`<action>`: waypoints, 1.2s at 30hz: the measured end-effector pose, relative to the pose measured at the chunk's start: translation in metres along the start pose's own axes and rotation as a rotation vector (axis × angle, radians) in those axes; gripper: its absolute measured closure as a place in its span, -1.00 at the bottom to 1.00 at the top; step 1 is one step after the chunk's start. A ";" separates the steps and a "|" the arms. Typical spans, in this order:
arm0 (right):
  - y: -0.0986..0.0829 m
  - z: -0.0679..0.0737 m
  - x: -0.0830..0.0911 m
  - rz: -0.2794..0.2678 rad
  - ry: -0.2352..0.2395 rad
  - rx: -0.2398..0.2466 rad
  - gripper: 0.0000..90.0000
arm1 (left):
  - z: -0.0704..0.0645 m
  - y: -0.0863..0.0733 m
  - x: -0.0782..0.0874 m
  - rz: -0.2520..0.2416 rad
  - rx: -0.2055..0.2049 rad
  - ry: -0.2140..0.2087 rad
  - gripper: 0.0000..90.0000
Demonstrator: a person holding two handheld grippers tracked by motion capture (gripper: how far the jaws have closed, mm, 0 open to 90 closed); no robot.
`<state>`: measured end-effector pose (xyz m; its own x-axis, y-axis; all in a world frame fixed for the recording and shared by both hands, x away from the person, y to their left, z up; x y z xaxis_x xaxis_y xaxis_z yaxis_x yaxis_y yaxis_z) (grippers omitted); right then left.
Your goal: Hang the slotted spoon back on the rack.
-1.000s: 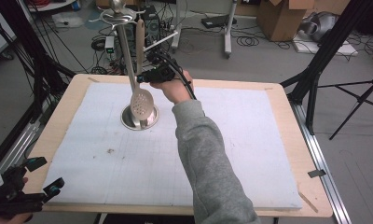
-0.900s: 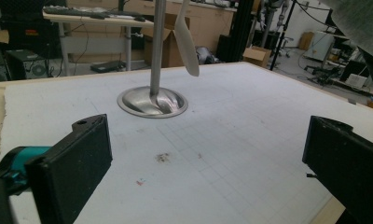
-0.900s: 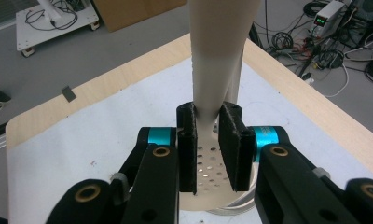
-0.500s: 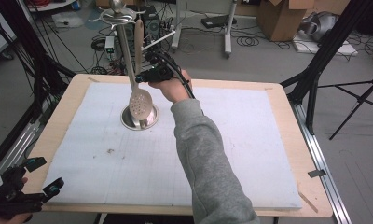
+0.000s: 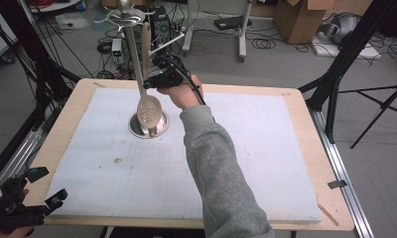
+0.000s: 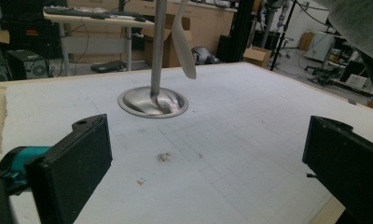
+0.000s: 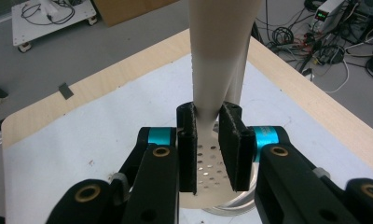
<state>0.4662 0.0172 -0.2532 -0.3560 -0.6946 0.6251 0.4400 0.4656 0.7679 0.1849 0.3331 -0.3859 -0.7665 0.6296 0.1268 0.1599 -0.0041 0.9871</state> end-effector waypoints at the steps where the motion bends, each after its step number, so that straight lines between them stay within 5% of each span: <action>1: 0.000 0.000 0.000 0.001 0.001 0.000 0.73 | 0.000 0.000 0.000 0.000 0.001 -0.001 -0.96; 16: -0.003 0.000 0.000 -0.030 -0.013 0.006 0.67 | 0.000 0.000 -0.001 0.004 0.001 -0.001 -0.96; 36: -0.033 -0.010 0.030 -0.166 0.005 0.019 -0.32 | 0.005 0.005 -0.012 -0.013 -0.007 -0.019 -0.96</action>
<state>0.4489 -0.0245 -0.2611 -0.4184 -0.7658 0.4884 0.3596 0.3542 0.8633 0.1977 0.3292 -0.3830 -0.7565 0.6443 0.1123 0.1459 -0.0012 0.9893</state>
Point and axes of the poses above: each handheld gripper's, and its own axes: x roughly backward along the jaws, y roughly out of its top, z roughly to its left, the point moved 3 cm from there along -x, roughly forward along the jaws, and after that the axes turned 2 degrees about -x, right-handed, at the moved point
